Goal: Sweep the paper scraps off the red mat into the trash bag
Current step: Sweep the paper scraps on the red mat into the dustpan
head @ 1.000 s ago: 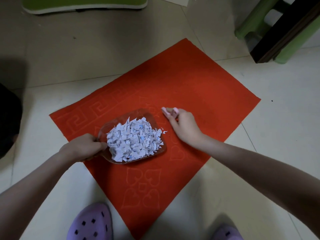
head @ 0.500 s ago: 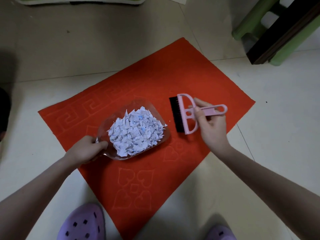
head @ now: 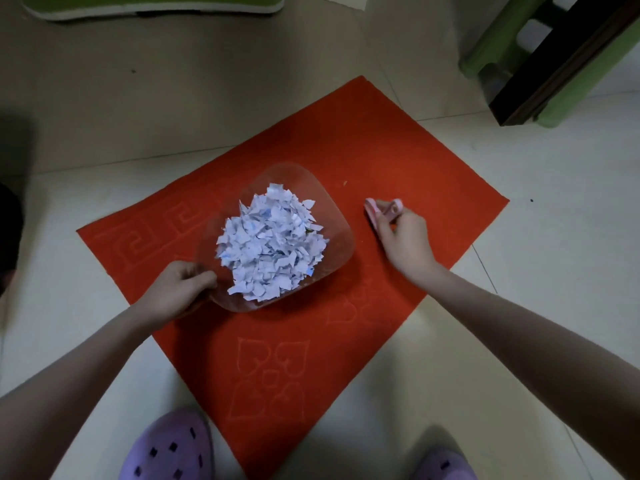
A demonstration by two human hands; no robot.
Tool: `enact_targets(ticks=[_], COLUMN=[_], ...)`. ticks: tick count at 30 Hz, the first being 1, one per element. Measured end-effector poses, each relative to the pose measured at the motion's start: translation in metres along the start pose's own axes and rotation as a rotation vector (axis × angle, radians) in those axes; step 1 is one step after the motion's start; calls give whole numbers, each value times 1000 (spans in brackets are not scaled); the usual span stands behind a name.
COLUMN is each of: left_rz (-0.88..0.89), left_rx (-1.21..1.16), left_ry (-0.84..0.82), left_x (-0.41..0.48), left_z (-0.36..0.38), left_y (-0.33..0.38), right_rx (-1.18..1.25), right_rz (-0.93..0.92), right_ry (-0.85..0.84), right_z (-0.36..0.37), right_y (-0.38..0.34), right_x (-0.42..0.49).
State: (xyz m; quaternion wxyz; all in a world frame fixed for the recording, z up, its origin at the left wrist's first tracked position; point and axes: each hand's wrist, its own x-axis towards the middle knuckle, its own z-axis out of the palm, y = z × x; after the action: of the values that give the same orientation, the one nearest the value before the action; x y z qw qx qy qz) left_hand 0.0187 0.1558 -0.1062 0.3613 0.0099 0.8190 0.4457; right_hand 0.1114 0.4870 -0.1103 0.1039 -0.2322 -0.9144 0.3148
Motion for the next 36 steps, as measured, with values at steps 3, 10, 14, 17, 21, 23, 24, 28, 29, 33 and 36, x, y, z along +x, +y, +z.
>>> enact_targets(ticks=[3, 10, 14, 17, 21, 23, 24, 28, 29, 33, 36], left_rz=[-1, -112, -160, -172, -200, -220, -227, -238, -241, -264, -258], left_rx=[22, 166, 336, 381, 338, 331, 339, 381, 380, 349, 334], left_ry=[26, 62, 54, 51, 17, 1, -2, -5, -5, -25, -31], left_x=[0, 2, -5, -8, -13, -17, -18, -19, -18, -16, -16], left_z=[-5, -32, -47, -54, -57, -60, -61, -64, -64, -60, -60], left_y=[-3, -21, -22, -24, -27, -28, -29, -35, -37, -44, -44], right_rx=[-1, 184, 280, 172, -37, -79, -85, -64, -64, -8, -4], right_rz=[-55, -88, -95, -89, -65, -67, -91, -210, -227, -261, -292], right_ry=[-40, -140, -5, 78, -28, -133, -175, -430, -487, -444, -362], right_z=[15, 20, 0, -4, 10, 16, 16, 6, 0, -20, -15], right_y=[-8, -35, -42, -36, -30, -34, -38, -50, -50, -53, -62], right_x=[-8, -37, -16, 28, 80, 83, 77, 35, 26, 26, 50])
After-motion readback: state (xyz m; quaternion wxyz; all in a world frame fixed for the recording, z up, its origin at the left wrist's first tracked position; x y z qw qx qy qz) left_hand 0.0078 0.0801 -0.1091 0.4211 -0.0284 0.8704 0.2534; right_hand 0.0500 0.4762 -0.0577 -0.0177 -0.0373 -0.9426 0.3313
